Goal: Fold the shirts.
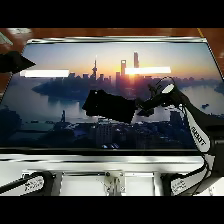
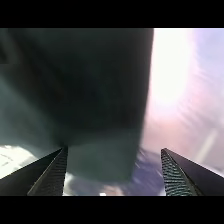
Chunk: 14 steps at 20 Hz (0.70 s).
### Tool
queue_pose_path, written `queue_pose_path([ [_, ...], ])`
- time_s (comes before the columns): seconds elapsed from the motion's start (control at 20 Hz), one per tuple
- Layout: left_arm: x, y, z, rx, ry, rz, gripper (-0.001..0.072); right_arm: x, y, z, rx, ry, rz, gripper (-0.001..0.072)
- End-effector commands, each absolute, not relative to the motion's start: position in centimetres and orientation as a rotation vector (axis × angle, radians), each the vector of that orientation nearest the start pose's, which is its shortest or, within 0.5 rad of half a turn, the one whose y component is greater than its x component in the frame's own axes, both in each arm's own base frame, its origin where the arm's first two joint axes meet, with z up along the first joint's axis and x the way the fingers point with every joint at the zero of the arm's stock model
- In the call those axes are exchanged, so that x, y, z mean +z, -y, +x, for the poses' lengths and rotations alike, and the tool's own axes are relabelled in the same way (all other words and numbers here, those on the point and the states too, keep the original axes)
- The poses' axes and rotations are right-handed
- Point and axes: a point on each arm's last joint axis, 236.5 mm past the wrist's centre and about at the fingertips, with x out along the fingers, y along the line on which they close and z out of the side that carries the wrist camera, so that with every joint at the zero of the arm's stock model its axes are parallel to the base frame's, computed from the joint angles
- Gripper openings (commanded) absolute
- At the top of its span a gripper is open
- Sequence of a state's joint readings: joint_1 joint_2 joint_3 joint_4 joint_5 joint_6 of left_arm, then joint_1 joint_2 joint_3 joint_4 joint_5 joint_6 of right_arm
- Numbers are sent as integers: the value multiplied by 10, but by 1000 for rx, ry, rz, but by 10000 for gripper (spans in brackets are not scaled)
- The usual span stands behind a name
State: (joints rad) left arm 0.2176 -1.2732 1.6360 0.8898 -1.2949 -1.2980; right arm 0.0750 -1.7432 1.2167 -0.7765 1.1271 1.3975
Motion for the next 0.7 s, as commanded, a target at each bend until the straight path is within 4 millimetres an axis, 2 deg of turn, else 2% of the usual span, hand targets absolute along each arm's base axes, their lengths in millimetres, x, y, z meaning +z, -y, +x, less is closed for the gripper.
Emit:
queue_pose_path([
  [0.0,229,78,435,-473,-791,-297,38,-107,-199,408,450,-1485,768,689],
  [0.05,230,86,435,-489,-787,-290,38,-108,-199,410,433,-1485,785,688],
  [0.15,234,100,436,-512,-769,-280,39,-111,-201,410,424,-1493,811,545],
  [0.2,236,107,437,-525,-760,-278,39,-111,-202,411,432,-1489,814,544],
  [0.3,237,116,436,-544,-757,-273,39,-101,-205,415,494,-1451,808,61],
  [0.35,237,119,435,-549,-758,-271,39,-86,-206,420,556,-1413,797,59],
  [0.4,237,120,435,-552,-758,-270,39,-63,-206,427,629,-1361,777,59],
  [0.5,237,120,435,-551,-757,-270,39,7,-200,442,790,-1223,714,59],
  [0.6,238,119,437,-548,-750,-272,39,85,-177,457,841,-1096,667,59],
  [0.65,239,120,438,-547,-743,-272,39,122,-159,467,815,-1034,664,59],
])
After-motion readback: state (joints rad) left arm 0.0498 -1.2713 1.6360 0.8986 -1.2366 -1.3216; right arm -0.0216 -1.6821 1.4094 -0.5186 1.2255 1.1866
